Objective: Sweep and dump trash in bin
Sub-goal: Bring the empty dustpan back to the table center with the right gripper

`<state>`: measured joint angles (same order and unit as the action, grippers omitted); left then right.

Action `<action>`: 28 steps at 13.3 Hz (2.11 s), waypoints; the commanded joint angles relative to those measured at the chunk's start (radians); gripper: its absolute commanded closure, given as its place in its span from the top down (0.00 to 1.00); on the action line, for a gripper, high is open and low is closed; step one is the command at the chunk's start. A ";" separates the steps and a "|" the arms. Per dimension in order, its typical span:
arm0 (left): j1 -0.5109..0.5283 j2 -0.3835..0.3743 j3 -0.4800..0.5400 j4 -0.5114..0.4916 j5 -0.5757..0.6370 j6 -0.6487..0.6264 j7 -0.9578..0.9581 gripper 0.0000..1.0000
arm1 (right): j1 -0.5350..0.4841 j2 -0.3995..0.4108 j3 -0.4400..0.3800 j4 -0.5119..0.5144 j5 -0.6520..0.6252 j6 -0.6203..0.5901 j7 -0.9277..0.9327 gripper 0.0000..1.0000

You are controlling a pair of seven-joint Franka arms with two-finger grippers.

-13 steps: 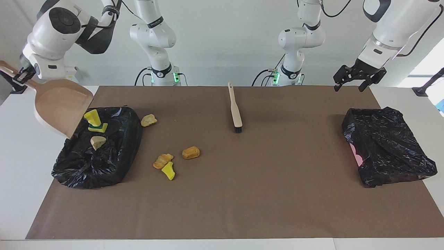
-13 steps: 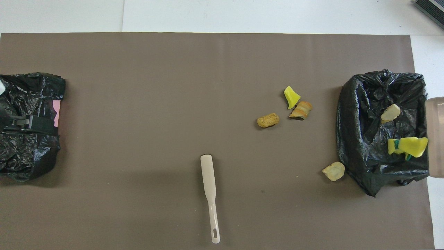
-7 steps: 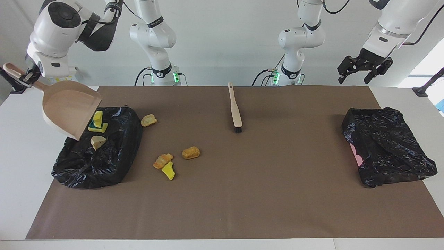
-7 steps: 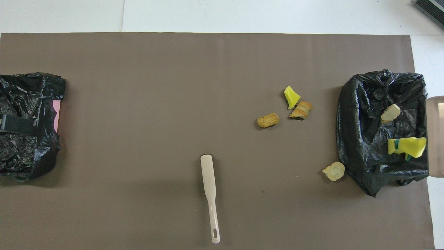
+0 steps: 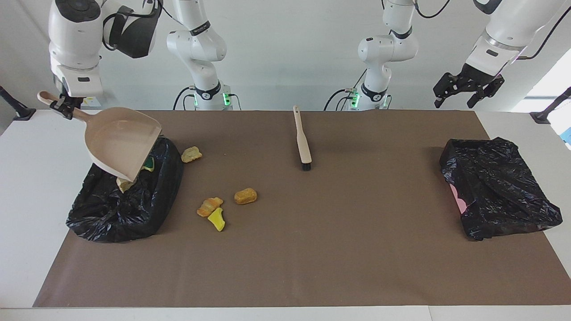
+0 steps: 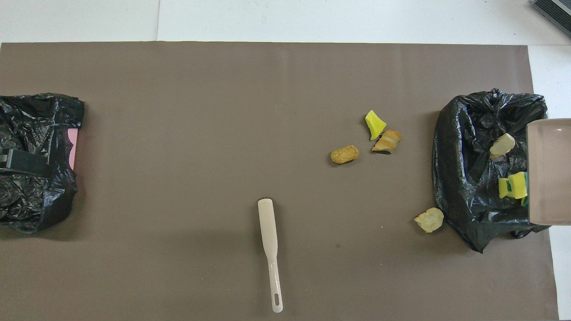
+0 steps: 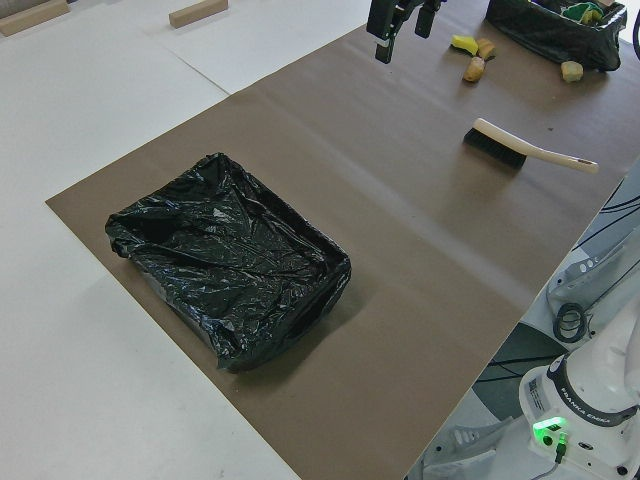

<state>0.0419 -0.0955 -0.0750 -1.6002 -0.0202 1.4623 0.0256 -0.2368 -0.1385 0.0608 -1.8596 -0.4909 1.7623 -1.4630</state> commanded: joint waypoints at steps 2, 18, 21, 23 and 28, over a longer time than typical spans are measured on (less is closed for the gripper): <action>0.004 -0.017 -0.002 -0.023 -0.017 0.038 0.008 1.00 | -0.001 -0.026 0.007 -0.055 0.159 -0.018 0.051 0.00; 0.004 -0.038 0.000 -0.069 -0.017 0.052 0.011 1.00 | 0.450 0.279 0.007 0.003 0.408 0.210 1.002 0.00; 0.004 -0.038 0.000 -0.070 -0.017 0.052 0.011 1.00 | 0.539 0.336 0.007 0.033 0.439 0.287 1.277 0.00; 0.004 -0.038 0.000 -0.070 -0.017 0.052 0.011 1.00 | 0.594 0.396 0.007 0.111 0.486 0.272 1.413 0.00; 0.004 -0.038 0.000 -0.070 -0.017 0.052 0.011 1.00 | 0.697 0.595 0.007 0.324 0.545 0.220 1.858 0.00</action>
<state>0.0419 -0.1042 -0.0758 -1.6327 -0.0260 1.4913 0.0256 0.4333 0.3420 0.0712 -1.6718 0.0217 2.0329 0.2663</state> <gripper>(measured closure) 0.000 0.683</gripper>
